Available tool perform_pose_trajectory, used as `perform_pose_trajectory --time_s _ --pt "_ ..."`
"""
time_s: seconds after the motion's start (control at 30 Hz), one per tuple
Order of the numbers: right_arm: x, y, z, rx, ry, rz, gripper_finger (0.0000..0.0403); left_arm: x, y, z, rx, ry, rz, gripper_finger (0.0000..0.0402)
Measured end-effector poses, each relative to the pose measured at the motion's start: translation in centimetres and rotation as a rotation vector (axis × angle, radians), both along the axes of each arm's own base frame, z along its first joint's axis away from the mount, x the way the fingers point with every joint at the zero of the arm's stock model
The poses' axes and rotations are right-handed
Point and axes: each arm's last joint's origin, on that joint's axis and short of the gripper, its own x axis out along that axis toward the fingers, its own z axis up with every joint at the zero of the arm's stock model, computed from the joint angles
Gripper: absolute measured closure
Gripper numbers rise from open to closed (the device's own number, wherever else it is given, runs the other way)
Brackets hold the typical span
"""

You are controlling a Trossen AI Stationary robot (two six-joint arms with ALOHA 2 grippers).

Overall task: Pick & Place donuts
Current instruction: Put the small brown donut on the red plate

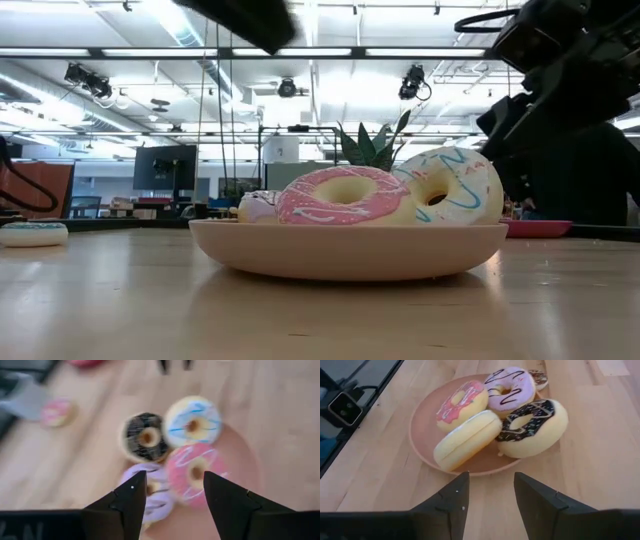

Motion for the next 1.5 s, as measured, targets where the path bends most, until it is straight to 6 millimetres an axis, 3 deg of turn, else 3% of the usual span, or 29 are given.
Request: perform_pose_trajectory --time_s 0.17,0.4,0.7,0.87,1.0,1.17,1.5 --pt "-0.4 0.5 -0.2 0.02 0.032 0.007 0.0238 -3.9 -0.7 -0.8 0.072 -0.025 0.171 0.0215" --pt "-1.8 1.0 -1.3 0.07 0.215 -0.061 0.0238 -8.8 0.0 -4.8 0.065 -0.097 0.385 0.0229" --pt "-3.7 1.5 -2.3 0.04 0.336 -0.273 0.0238 -11.5 4.7 -11.2 0.012 -0.281 0.621 0.0227" --pt "-4.0 2.2 -2.3 0.051 0.339 -0.254 0.0238 -11.1 6.9 -13.5 -0.048 -0.324 0.666 0.0189" --pt "-4.3 2.6 -2.3 0.063 0.342 -0.241 0.0238 -9.6 7.8 -14.3 -0.097 -0.308 0.643 0.0156" --pt "-4.4 3.0 -2.2 0.052 0.314 -0.238 0.0238 -7.0 9.2 -13.7 -0.135 -0.22 0.59 0.0149" --pt "-4.6 3.5 -2.1 0.046 0.29 -0.22 0.0238 -3.2 12.5 -12.2 -0.243 -0.107 0.463 0.0176"
